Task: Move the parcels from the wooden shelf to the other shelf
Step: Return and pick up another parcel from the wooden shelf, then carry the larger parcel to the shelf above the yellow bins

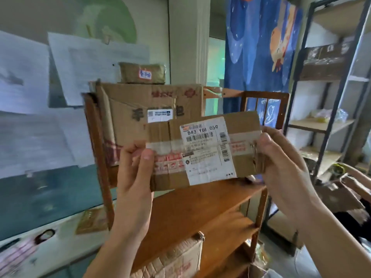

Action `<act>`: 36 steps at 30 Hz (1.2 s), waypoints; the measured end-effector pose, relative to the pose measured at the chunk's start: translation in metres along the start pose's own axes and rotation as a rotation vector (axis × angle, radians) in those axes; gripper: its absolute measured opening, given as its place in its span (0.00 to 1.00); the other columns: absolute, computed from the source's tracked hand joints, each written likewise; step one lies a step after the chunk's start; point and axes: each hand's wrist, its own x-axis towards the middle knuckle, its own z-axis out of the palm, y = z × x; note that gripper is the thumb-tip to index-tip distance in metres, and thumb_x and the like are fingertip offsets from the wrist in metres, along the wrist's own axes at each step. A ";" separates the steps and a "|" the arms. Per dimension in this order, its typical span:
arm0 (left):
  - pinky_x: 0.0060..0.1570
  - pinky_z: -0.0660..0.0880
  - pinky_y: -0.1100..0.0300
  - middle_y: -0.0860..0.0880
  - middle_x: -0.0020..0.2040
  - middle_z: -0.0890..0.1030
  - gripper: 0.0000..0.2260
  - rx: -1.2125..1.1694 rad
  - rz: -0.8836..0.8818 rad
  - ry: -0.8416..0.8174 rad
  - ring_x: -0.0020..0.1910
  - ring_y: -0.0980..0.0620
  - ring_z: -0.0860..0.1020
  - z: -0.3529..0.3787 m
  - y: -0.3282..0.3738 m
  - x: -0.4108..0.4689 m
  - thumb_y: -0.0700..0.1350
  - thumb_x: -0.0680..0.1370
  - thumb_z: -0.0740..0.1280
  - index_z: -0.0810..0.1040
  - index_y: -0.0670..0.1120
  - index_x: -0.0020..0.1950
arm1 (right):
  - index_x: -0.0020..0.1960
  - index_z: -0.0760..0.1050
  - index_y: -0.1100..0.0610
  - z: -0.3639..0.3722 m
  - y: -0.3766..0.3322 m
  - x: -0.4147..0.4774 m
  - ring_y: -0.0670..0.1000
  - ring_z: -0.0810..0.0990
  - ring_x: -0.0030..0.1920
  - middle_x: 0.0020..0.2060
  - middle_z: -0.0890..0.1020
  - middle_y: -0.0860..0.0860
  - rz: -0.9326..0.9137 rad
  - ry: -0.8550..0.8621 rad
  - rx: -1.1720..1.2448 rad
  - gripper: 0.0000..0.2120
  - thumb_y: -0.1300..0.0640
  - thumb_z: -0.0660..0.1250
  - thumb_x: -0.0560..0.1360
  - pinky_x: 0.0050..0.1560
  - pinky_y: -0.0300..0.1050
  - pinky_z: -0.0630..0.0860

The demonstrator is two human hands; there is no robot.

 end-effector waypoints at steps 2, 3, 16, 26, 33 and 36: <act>0.43 0.82 0.62 0.50 0.53 0.87 0.06 0.049 0.040 0.047 0.49 0.54 0.85 -0.024 0.028 -0.011 0.57 0.78 0.67 0.80 0.59 0.52 | 0.53 0.85 0.45 0.025 -0.004 -0.010 0.52 0.87 0.54 0.51 0.89 0.51 -0.023 -0.080 0.026 0.16 0.43 0.78 0.67 0.52 0.50 0.84; 0.42 0.82 0.61 0.49 0.52 0.87 0.06 0.074 0.054 0.068 0.48 0.53 0.85 -0.034 0.042 -0.019 0.57 0.79 0.68 0.80 0.58 0.52 | 0.54 0.85 0.46 0.036 -0.005 -0.015 0.54 0.87 0.55 0.52 0.89 0.52 -0.043 -0.104 0.035 0.14 0.47 0.77 0.69 0.53 0.50 0.84; 0.26 0.75 0.64 0.51 0.42 0.89 0.28 0.458 -0.068 0.305 0.34 0.56 0.84 -0.148 0.189 -0.151 0.76 0.67 0.68 0.87 0.57 0.53 | 0.53 0.84 0.47 0.169 -0.002 -0.089 0.60 0.80 0.45 0.46 0.86 0.51 0.085 -0.342 0.162 0.24 0.29 0.72 0.68 0.44 0.56 0.79; 0.29 0.74 0.62 0.54 0.37 0.87 0.21 0.780 0.044 0.780 0.33 0.55 0.81 -0.240 0.335 -0.261 0.71 0.78 0.58 0.87 0.63 0.47 | 0.51 0.78 0.54 0.354 -0.031 -0.198 0.57 0.76 0.42 0.44 0.78 0.63 0.177 -0.602 0.314 0.33 0.25 0.69 0.66 0.41 0.56 0.74; 0.33 0.81 0.63 0.55 0.39 0.89 0.23 0.903 0.113 1.055 0.35 0.58 0.86 -0.369 0.441 -0.327 0.58 0.86 0.56 0.87 0.57 0.43 | 0.53 0.76 0.50 0.527 -0.057 -0.295 0.39 0.81 0.34 0.40 0.82 0.45 0.153 -0.684 0.286 0.20 0.36 0.65 0.71 0.32 0.34 0.75; 0.31 0.79 0.72 0.59 0.40 0.90 0.24 0.903 0.085 1.063 0.39 0.64 0.87 -0.442 0.473 -0.338 0.57 0.87 0.53 0.87 0.57 0.45 | 0.58 0.73 0.46 0.605 -0.056 -0.328 0.39 0.83 0.45 0.49 0.82 0.44 0.148 -0.699 0.190 0.24 0.32 0.62 0.69 0.37 0.33 0.79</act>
